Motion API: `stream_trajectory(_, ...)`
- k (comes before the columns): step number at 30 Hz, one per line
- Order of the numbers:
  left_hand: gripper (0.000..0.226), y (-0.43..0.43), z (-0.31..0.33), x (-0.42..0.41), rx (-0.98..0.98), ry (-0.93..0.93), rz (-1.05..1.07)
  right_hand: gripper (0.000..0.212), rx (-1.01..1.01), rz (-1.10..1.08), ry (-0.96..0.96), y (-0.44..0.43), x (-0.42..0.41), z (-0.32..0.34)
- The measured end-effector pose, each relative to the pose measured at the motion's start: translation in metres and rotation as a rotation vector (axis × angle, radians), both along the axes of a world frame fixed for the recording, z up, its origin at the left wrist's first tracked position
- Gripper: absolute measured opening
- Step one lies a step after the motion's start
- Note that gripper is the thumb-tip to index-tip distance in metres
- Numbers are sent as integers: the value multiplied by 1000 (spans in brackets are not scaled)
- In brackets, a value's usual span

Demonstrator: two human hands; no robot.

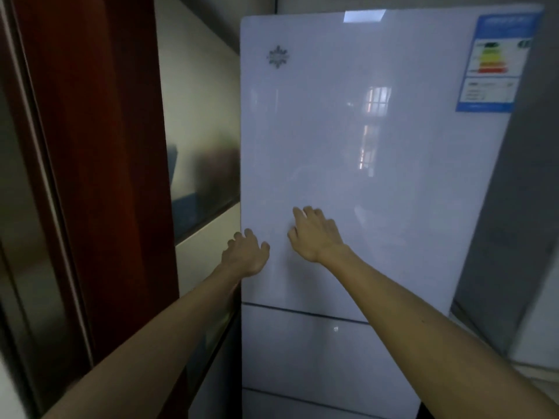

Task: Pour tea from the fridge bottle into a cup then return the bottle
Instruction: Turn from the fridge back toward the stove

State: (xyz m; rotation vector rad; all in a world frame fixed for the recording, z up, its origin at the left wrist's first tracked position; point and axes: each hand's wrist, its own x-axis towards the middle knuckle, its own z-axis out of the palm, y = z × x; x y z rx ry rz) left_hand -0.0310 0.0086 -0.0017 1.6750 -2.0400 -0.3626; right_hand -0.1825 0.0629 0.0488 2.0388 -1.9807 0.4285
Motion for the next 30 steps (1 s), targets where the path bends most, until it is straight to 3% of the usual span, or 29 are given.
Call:
stream_trajectory(12,57,110,-24,18,-119,-397,-117,52,158,-177,-144,137,4,-60)
stream_trajectory(23,43,234,-36,74,-174,-383,-207,53,194,-232,-131,264,54,-82)
stream_trajectory(30,47,287,-42,98,-189,-399,-182,52,176,-268,-89,324,64,-82)
